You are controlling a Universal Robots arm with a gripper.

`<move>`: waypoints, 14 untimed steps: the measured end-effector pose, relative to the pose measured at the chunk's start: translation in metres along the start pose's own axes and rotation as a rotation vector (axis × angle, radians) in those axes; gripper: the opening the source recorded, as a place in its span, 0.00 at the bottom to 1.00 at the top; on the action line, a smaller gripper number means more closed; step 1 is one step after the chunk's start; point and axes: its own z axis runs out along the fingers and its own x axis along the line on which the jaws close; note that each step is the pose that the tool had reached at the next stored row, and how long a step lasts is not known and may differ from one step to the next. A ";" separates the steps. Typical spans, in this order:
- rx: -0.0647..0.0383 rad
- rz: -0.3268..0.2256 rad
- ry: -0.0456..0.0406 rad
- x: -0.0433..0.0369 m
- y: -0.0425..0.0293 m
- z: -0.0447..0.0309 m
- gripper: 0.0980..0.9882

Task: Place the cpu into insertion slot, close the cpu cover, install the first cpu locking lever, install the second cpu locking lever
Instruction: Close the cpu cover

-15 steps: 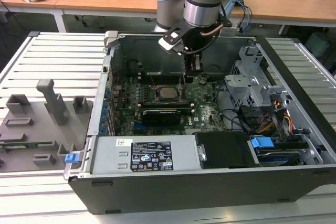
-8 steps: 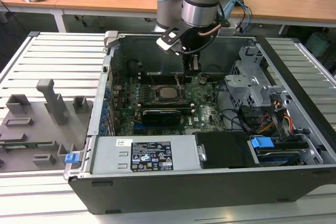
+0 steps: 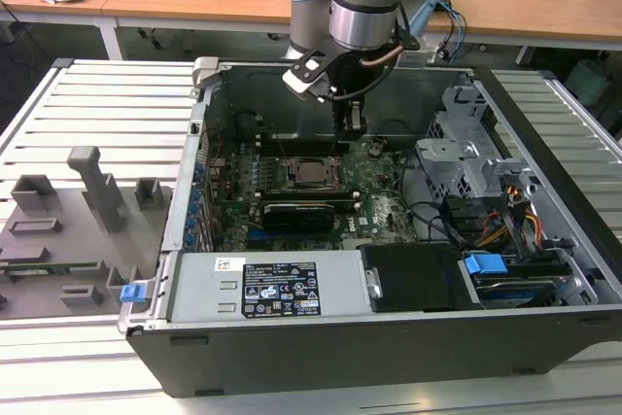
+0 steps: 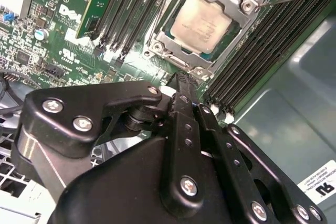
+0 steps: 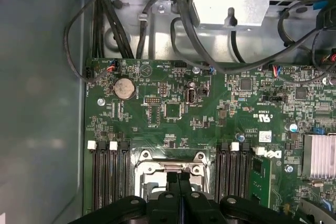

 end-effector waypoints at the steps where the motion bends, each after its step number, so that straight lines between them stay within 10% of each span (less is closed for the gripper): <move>1: 0.000 0.000 0.0001 0.0001 -0.0012 0.0013 0.01; 14: 0.000 0.000 0.0016 0.0011 -0.0358 0.0192 0.01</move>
